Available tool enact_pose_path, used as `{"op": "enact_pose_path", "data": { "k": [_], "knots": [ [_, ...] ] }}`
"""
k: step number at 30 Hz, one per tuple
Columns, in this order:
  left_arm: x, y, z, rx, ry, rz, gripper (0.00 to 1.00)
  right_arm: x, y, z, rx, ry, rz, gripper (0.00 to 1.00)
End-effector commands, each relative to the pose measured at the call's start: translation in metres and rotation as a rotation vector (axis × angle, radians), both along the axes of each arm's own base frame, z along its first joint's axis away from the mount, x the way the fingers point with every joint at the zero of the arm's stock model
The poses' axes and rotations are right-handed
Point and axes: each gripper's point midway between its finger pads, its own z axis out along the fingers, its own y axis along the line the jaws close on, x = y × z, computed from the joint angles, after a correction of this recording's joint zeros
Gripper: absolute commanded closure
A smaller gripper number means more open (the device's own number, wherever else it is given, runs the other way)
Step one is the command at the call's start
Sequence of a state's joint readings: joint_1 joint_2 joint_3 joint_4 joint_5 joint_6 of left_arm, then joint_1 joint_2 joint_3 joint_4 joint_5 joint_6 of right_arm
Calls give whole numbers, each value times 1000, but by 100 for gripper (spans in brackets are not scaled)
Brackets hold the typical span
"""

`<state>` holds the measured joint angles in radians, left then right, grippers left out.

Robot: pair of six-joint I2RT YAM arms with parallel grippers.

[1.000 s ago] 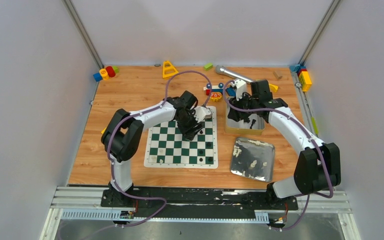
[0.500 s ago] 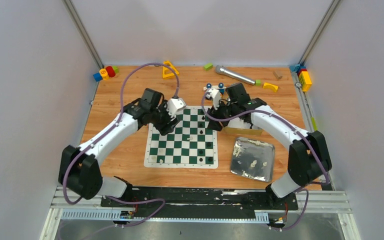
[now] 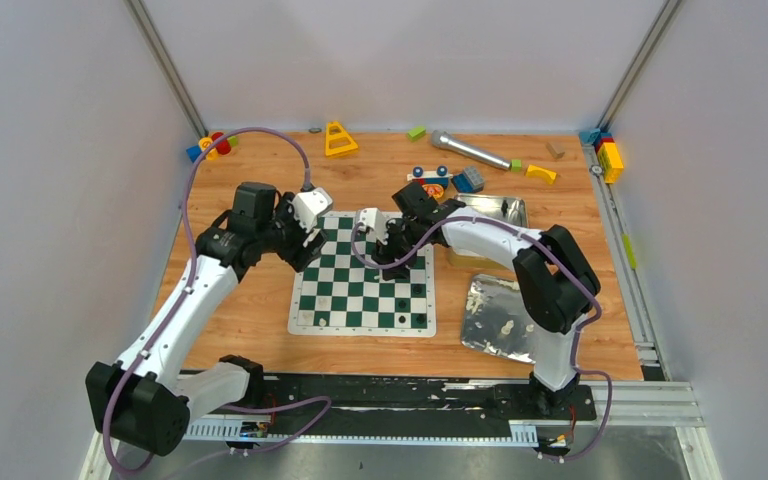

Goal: Set up the chess pieces on the board
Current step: Place the chess piece on the chessboard, then pick up the chess piece from the chessboard.

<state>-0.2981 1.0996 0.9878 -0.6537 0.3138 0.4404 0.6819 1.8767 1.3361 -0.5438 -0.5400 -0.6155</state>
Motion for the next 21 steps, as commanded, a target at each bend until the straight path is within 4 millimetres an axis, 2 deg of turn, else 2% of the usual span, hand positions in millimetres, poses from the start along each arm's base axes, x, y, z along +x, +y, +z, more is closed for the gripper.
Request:
{"op": "enact_pose_path", "data": {
  "k": [1, 8, 21],
  "knots": [
    [-4, 1, 7, -19, -15, 0, 18, 14, 14, 0, -5, -94, 89, 41],
    [-3, 4, 8, -12, -25, 10, 18, 14, 18, -20, -44, -111, 142, 43],
    [0, 7, 5, -1, -18, 17, 18, 12, 24, -31, -63, -127, 177, 48]
  ]
}}
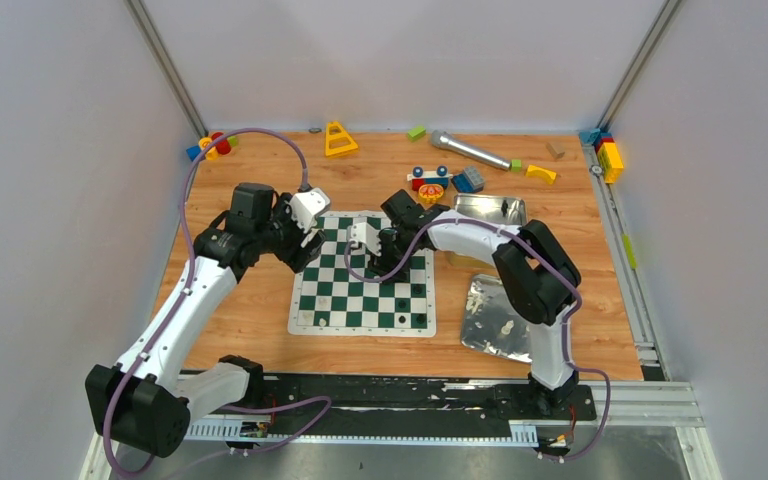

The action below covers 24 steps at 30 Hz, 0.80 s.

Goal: Set up the chess pieces on the board
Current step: Pick up the chess piece from the chessboard.

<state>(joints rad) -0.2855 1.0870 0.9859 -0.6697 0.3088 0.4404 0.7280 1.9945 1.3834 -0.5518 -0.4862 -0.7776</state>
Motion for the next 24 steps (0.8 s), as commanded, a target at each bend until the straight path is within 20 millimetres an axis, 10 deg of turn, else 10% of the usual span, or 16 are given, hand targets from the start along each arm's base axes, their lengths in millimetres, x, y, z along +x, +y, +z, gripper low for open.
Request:
{"op": "enact_pose_path", "data": {
  "k": [1, 24],
  "knots": [
    [2, 2, 4, -4, -22, 1, 18, 10, 14, 6, 25, -50, 36, 49],
    [-1, 5, 2, 5, -20, -4, 18, 9, 20, 2, 6, -73, 60, 65]
  ]
}}
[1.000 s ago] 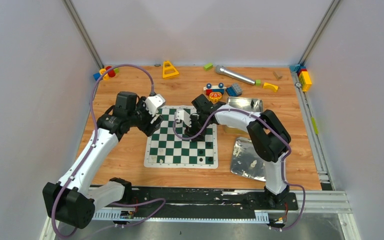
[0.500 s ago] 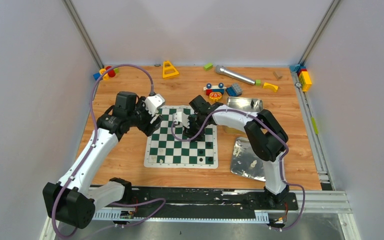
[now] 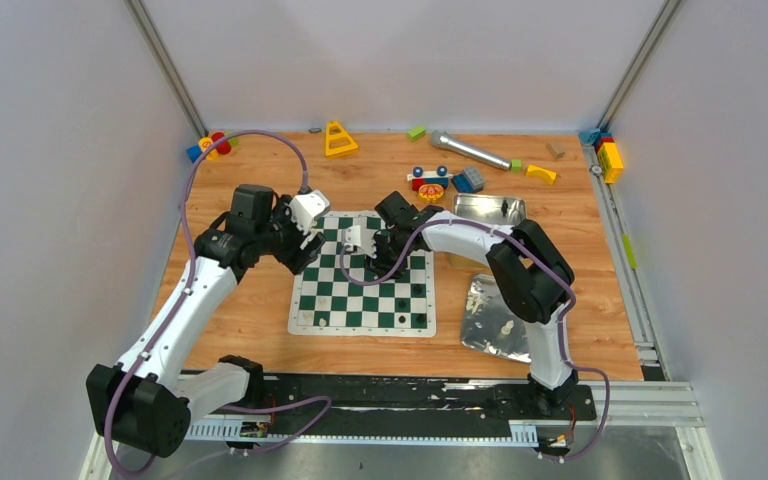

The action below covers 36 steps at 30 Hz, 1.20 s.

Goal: Set up the chess pieces on the board
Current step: Pick up the chess piece from the chessboard, then place the chess piece on the chessboard.

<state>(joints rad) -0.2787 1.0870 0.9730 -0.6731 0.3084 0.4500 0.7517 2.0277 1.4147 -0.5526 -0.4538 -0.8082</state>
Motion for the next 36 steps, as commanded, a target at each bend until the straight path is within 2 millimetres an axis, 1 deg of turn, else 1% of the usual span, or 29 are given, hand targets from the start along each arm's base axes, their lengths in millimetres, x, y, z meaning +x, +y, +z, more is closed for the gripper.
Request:
{"op": "enact_pose_path", "data": {
  "k": [1, 8, 11, 16, 19, 23, 25, 26, 27, 28, 29, 30, 31, 32, 33, 36],
  "knots": [
    [0, 2, 7, -4, -30, -4, 18, 6, 12, 8, 28, -36, 27, 67],
    [1, 4, 8, -3, -34, 5, 18, 6, 10, 10, 24, -39, 20, 85],
    [4, 5, 9, -7, -42, 21, 18, 5, 10, 19, 37, -41, 10, 90],
    [10, 7, 13, -39, -47, 62, 18, 4, 10, 39, 77, -34, -26, 94],
    [16, 6, 17, -68, -63, 83, 18, 6, 8, 57, 121, -13, -75, 94],
    [22, -2, 19, -116, -65, 78, 20, 7, 4, 85, 201, 42, -142, 94],
    [24, -12, 21, -156, -60, 37, 21, 7, 1, 100, 245, 77, -173, 94],
    [23, -22, 22, -191, -51, -9, 21, 7, 1, 108, 271, 98, -193, 94],
    [19, -34, 25, -237, -37, -69, 22, 8, 0, 115, 295, 110, -205, 94],
    [19, -41, 27, -260, -35, -106, 23, 8, -1, 124, 322, 130, -218, 94],
    [14, -52, 30, -301, -22, -169, 24, 8, -1, 133, 349, 146, -228, 94],
    [16, -57, 30, -318, -23, -196, 25, 9, -2, 141, 375, 167, -239, 94],
    [13, -66, 34, -336, -28, -250, 26, 9, -3, 151, 405, 185, -248, 94],
    [14, -71, 32, -338, -25, -276, 27, 9, -4, 159, 432, 212, -256, 94],
    [10, -79, 35, -337, -41, -331, 28, 9, -5, 166, 454, 241, -264, 94],
    [7, -97, 40, -335, -96, -446, 30, 8, -9, 181, 507, 327, -276, 94]
  ]
}}
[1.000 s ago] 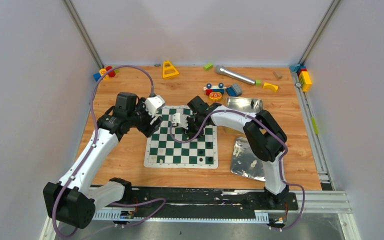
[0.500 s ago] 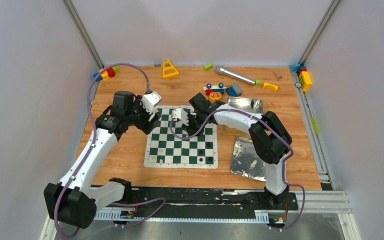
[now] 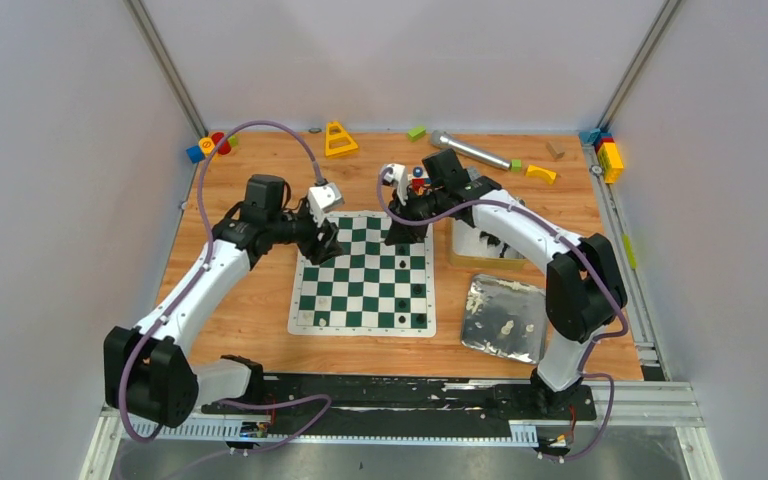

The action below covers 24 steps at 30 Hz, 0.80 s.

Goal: Set up the chess pieces on the board
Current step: Place the chess piece on the chessboard.

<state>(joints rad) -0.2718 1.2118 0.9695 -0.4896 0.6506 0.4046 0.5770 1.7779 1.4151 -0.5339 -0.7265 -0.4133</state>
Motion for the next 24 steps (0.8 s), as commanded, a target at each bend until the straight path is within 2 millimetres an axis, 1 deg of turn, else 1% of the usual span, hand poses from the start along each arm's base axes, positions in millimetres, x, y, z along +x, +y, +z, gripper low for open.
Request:
{"op": "enact_pose_path", "data": {
  "k": [1, 6, 12, 17, 24],
  "knots": [
    [-5, -44, 37, -94, -183, -259, 31, -8, 8, 57, 191, 102, 24, 94],
    [-7, -67, 40, -35, -325, -415, 35, -18, 8, 66, 239, 170, 59, 94],
    [-7, -84, 37, 17, -416, -509, 40, -27, 8, 67, 262, 222, 89, 94],
    [-11, -90, 32, 51, -448, -550, 45, -28, 8, 66, 270, 249, 97, 94],
    [-5, -93, 38, 63, -473, -541, 51, -29, 8, 64, 270, 262, 99, 94]
  ]
}}
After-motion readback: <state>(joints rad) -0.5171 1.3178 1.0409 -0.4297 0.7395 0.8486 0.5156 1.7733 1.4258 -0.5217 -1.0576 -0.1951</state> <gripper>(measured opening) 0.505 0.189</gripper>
